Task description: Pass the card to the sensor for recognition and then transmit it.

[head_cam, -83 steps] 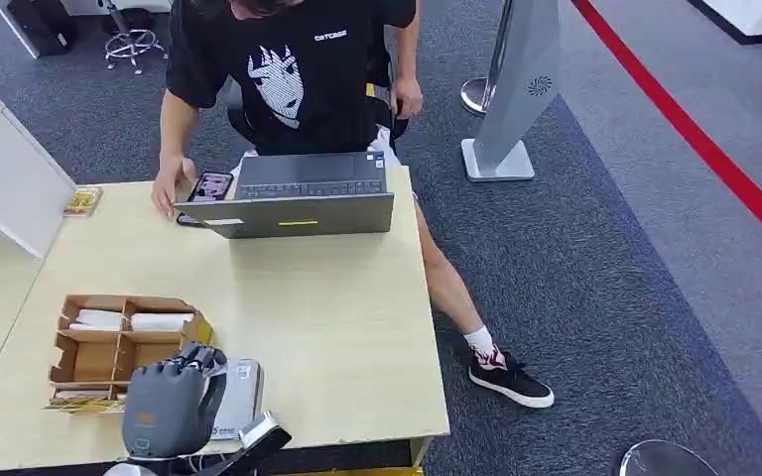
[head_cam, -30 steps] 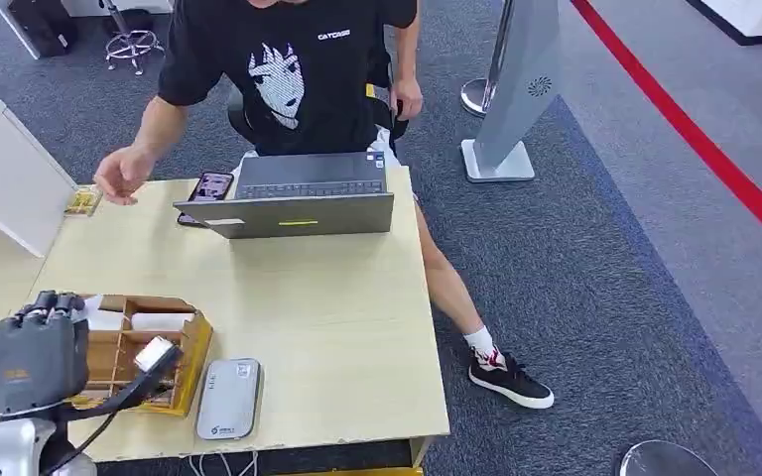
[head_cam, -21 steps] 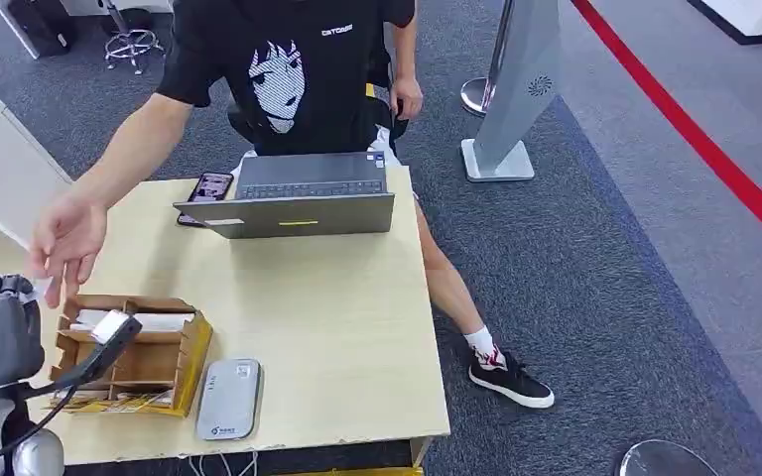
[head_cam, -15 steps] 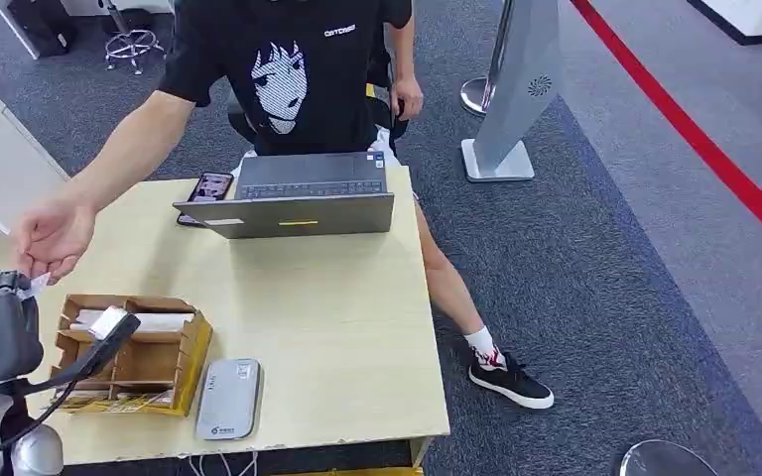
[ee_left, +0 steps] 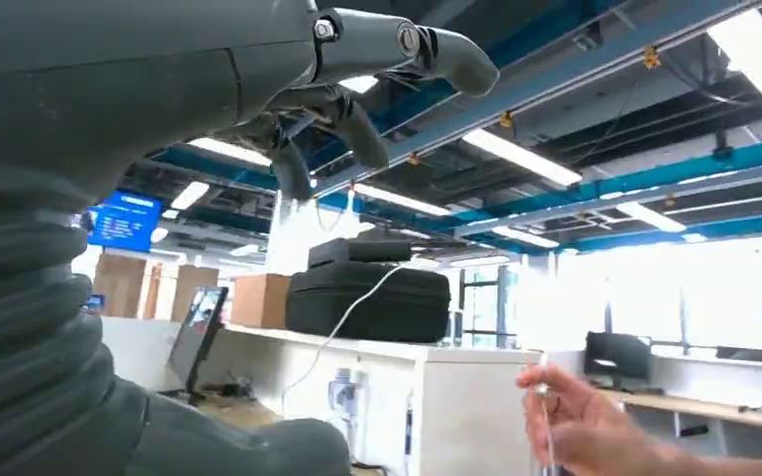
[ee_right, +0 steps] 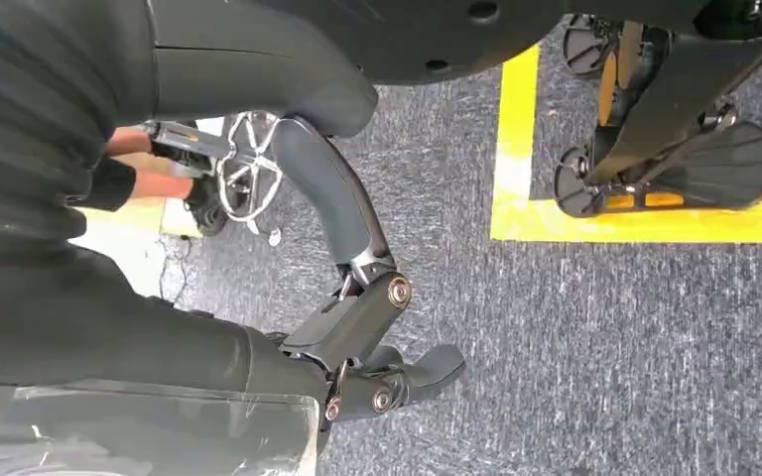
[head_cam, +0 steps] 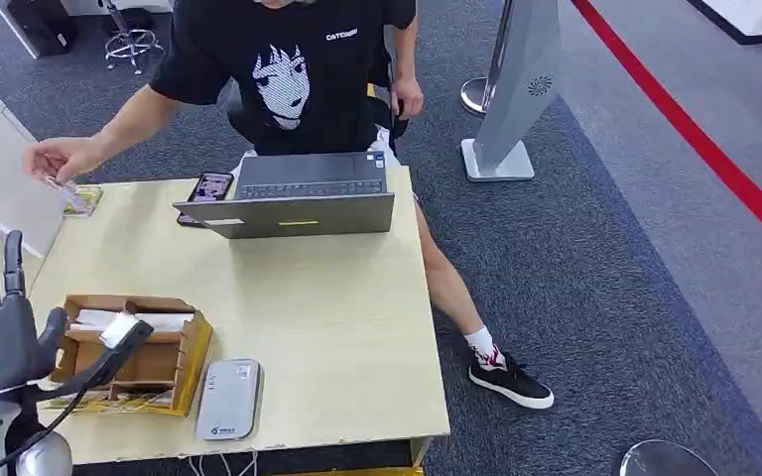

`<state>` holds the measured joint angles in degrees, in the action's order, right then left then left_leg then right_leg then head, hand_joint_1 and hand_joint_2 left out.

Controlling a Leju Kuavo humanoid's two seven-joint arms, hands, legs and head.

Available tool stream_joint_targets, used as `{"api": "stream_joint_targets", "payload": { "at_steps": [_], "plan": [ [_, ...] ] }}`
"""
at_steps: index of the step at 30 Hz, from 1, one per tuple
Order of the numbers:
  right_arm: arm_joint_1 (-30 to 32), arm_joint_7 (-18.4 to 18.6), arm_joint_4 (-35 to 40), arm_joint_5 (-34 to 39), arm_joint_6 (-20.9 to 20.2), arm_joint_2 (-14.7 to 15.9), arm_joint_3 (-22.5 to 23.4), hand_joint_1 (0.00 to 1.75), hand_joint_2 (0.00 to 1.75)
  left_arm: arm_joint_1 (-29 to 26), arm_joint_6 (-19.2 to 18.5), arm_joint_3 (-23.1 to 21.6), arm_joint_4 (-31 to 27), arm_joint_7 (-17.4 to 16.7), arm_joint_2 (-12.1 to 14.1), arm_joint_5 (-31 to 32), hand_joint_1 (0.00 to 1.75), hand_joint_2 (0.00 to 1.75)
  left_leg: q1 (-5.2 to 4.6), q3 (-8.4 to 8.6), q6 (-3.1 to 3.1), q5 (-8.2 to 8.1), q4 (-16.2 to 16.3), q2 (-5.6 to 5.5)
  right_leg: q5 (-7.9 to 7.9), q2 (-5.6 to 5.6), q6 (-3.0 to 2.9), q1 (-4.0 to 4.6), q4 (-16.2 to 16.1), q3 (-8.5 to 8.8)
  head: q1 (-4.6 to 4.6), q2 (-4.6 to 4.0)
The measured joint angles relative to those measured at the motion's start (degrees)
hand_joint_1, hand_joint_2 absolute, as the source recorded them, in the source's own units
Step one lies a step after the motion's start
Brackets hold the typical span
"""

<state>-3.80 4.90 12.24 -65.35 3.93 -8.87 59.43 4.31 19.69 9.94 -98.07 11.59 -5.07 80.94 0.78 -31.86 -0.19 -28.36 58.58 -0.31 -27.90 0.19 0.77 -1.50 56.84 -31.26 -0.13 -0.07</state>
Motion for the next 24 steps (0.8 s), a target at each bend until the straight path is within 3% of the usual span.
{"api": "stream_joint_targets", "payload": {
  "at_steps": [5, 11, 24],
  "plan": [
    [0.01, 0.09, 0.00, 1.27, 0.42, -0.02, 0.54, 0.00, 1.75, -3.97, -1.35, -2.07, -4.27, 2.59, -1.16, -1.21, 0.00, 1.75, 0.00, 0.02, -0.01, -0.03, 0.00, 0.05, 0.00, 0.04, 0.00, 0.00, 0.00, 0.00, -0.02, 0.00],
    [0.01, 0.00, 0.00, 2.21, 1.14, -0.04, 1.97, 0.00, 1.75, -11.77, -1.44, -9.31, -8.79, 2.53, -1.03, 0.09, 0.00, 1.75, 0.00, -0.02, 0.04, -0.06, 0.00, 0.06, -0.02, 0.02, 0.02, 0.00, -0.03, -0.02, -0.02, 0.00],
    [-0.02, -0.13, 0.00, 2.56, 1.23, -0.04, 2.97, 0.00, 1.75, -14.68, -2.38, -12.74, -10.93, 2.58, 0.56, 0.30, 0.00, 1.75, 0.00, 0.02, 0.03, -0.06, 0.00, 0.06, -0.01, 0.03, 0.01, 0.00, -0.01, 0.02, -0.02, 0.00]
  ]
}}
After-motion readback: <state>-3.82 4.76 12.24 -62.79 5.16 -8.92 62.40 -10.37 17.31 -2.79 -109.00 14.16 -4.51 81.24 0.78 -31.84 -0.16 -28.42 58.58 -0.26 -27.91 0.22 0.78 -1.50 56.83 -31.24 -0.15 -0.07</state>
